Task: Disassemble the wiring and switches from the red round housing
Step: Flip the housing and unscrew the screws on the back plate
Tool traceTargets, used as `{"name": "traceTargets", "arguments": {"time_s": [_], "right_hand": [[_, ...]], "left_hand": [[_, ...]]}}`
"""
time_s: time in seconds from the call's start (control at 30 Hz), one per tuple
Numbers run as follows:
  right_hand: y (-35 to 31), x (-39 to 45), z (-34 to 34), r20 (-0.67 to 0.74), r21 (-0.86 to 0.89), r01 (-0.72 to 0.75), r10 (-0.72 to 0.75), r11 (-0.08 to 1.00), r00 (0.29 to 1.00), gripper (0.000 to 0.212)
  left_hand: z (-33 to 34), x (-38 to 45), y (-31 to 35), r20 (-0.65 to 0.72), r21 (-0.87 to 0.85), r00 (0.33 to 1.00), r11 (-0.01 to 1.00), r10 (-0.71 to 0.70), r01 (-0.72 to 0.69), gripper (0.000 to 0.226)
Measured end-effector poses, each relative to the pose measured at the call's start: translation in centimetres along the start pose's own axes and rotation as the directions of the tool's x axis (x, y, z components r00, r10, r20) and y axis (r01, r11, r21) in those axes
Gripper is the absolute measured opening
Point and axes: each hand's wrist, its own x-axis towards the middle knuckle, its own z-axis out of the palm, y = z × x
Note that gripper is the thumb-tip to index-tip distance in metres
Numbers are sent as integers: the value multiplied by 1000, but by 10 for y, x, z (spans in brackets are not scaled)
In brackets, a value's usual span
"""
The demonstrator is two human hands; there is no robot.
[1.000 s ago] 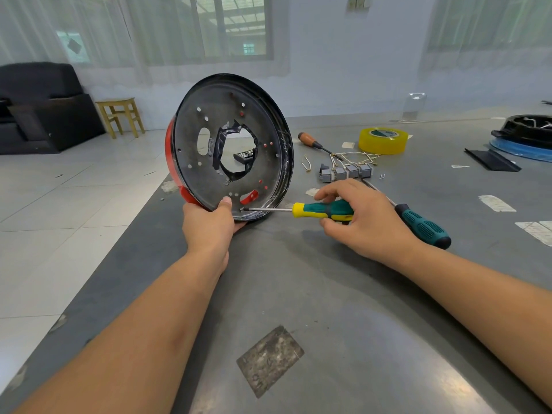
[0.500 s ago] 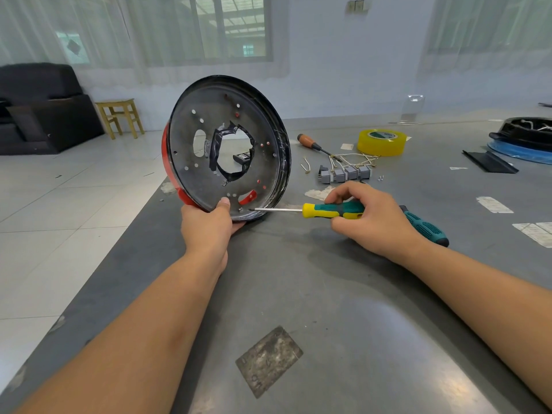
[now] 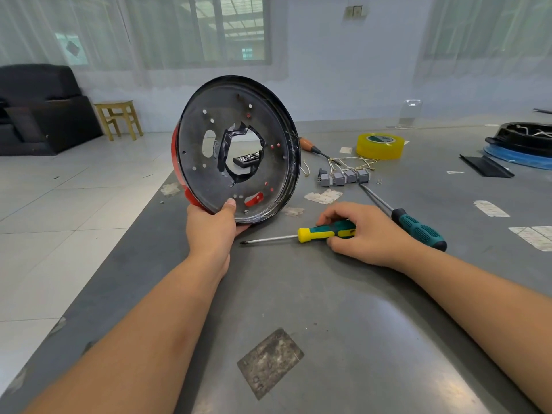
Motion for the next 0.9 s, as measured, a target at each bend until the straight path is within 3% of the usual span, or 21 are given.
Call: {"name": "traceTargets", "arguments": {"time_s": [0.1,0.2,0.27,0.53,0.9], "right_hand": [[-6,1,2,-80,-248,54,-76,967,994,30],[-24,11,17,-307,-328,42,-149,944,940,37],[-40,25,35,-368,-396,42,-200,918,908,31],[-79,81,78,-380,-432,-78,-103,898,919,35],[-86,84,82,-380,-418,-65,-110,906,919,25]], "left_hand": [[1,-2,1,11,1,1000,1000,4,-4,31],[3,-4,0,33,-7,999,1000,10,-10,34],[4,-5,-1,43,-10,999,1000,17,-16,35],[2,-1,-3,54,34,997,998,46,-48,35],[3,-3,-2,24,87,998,994,57,-59,30]]}}
